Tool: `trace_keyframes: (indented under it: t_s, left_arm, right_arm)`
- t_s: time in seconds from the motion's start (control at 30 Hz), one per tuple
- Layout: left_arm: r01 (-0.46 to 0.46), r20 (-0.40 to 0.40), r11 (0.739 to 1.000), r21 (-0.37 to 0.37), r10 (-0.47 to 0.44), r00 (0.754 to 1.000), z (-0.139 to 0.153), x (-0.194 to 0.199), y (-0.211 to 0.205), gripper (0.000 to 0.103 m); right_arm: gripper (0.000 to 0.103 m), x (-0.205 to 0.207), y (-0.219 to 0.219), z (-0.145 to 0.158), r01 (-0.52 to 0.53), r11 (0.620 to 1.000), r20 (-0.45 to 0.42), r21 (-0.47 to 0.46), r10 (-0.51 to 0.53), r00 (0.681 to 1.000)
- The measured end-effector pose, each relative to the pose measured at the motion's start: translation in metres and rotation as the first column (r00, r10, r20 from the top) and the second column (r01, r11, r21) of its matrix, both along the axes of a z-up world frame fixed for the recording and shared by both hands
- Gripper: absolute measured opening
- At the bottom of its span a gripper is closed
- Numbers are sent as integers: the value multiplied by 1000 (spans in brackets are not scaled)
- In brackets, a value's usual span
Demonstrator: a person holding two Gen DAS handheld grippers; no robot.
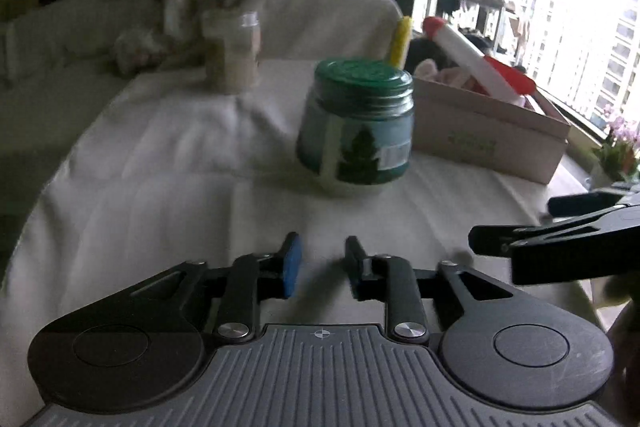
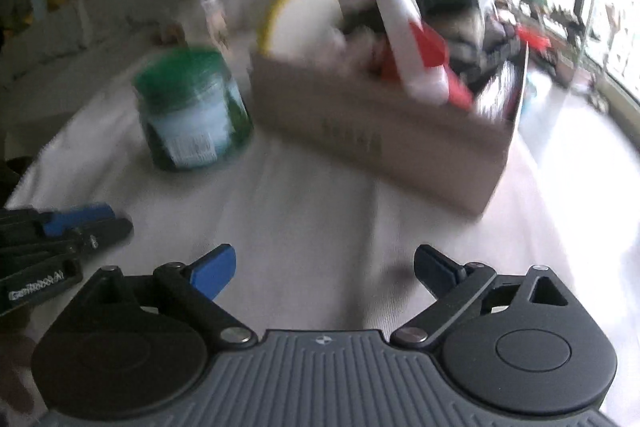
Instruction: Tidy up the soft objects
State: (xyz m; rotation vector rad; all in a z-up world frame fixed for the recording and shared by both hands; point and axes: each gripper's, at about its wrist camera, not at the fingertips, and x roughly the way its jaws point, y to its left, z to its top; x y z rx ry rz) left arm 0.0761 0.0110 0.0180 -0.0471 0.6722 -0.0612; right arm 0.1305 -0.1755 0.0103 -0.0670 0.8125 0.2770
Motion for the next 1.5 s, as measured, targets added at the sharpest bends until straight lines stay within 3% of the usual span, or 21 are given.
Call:
trace_keyframes:
  t_s: [0.1, 0.37, 0.5, 0.57, 0.7, 1.5]
  left_arm:
    - [-16, 9, 999, 42, 15, 1000, -1, -4, -12, 32]
    - [-43, 17, 999, 21, 43, 999, -1, -14, -24, 32]
    - [-51, 21, 999, 18, 51, 998, -1, -14, -26, 31]
    - [-58, 26, 998, 6, 57, 998, -2, -16, -25, 31]
    - [-40, 30, 998, 51, 39, 999, -2, -16, -29, 31]
    - [-43, 30, 998, 39, 42, 999, -3, -16, -27, 31]
  right_arm:
    - [103, -5, 3, -5, 28, 999, 16, -36, -27, 1000]
    - [103, 2, 3, -3, 38, 998, -31, -49, -40, 999]
    - [103, -13, -2, -12, 30, 999, 95, -14, -29, 995]
    - [103, -14, -4, -12, 32, 999, 93, -2, -32, 995]
    - [103, -13, -3, -12, 32, 999, 93, -6, -31, 995]
    - [103, -12, -2, -13, 32, 999, 93, -6, -32, 995]
